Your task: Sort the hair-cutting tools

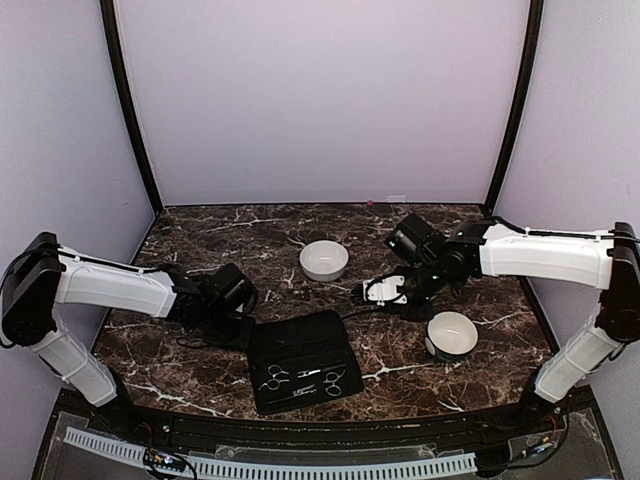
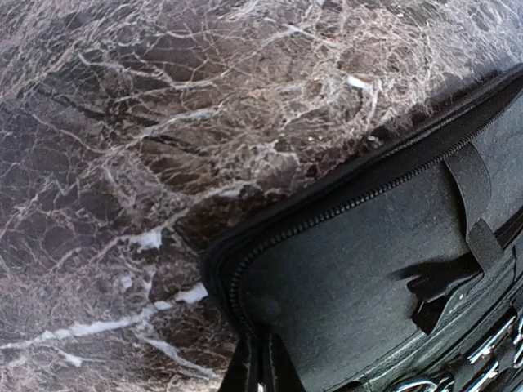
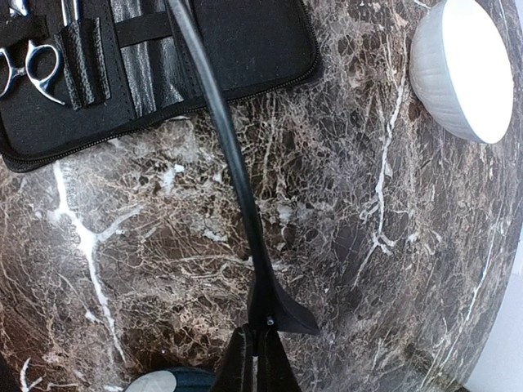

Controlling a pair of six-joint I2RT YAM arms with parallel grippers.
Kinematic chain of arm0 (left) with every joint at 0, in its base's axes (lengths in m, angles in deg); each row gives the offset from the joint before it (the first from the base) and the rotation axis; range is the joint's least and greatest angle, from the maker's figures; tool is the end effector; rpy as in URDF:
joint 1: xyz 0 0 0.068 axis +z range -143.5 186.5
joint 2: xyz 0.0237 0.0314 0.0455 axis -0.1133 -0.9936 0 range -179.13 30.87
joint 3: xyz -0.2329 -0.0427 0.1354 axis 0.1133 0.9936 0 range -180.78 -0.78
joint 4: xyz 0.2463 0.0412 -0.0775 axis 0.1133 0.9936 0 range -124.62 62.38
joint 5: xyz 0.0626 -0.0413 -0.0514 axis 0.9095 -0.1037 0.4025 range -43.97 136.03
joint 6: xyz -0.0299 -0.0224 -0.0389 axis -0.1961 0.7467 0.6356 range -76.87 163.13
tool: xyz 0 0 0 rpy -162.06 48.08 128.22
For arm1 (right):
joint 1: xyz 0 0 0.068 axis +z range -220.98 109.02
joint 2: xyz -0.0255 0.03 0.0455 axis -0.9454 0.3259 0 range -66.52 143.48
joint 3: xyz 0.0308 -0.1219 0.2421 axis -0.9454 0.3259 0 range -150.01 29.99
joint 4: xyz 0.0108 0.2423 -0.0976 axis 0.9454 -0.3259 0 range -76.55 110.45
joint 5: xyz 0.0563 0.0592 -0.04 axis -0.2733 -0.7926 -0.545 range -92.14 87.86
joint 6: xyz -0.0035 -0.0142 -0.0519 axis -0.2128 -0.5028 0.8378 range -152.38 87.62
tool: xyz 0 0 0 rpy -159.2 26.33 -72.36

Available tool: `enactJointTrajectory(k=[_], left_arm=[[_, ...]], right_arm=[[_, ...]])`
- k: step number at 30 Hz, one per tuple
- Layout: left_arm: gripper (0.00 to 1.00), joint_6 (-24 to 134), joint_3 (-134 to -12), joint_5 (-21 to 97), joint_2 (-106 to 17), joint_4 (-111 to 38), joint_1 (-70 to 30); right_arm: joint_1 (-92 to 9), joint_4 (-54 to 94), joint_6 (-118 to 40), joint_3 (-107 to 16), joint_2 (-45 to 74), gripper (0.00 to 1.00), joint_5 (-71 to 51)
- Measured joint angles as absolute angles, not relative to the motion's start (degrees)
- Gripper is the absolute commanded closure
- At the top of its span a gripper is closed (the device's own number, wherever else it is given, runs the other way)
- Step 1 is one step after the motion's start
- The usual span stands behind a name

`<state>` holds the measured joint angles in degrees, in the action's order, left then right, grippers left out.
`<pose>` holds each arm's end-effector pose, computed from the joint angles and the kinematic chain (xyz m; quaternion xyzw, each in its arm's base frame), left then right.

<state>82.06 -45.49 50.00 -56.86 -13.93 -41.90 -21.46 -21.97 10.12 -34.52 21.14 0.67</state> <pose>0.1864 -0.2064 0.1558 0.0725 0.9705 -0.1326 0.1877 0.1984 0.2296 0.2363 -0.6993 0.6823 -0.0109 0.2126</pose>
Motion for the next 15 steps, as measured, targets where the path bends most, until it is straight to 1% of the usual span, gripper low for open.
enactJointTrajectory(k=[5, 15], left_arm=[[1.0, 83.4, -45.5, 48.2, -57.2, -15.6, -41.9], [1.0, 86.7, -47.2, 42.5, -60.0, -22.9, -45.5]], right_arm=[[-21.5, -21.6, 10.1, -34.5, 21.1, 1.0, 0.7], [-19.7, -21.3, 10.6, -33.4, 22.1, 1.0, 1.1]])
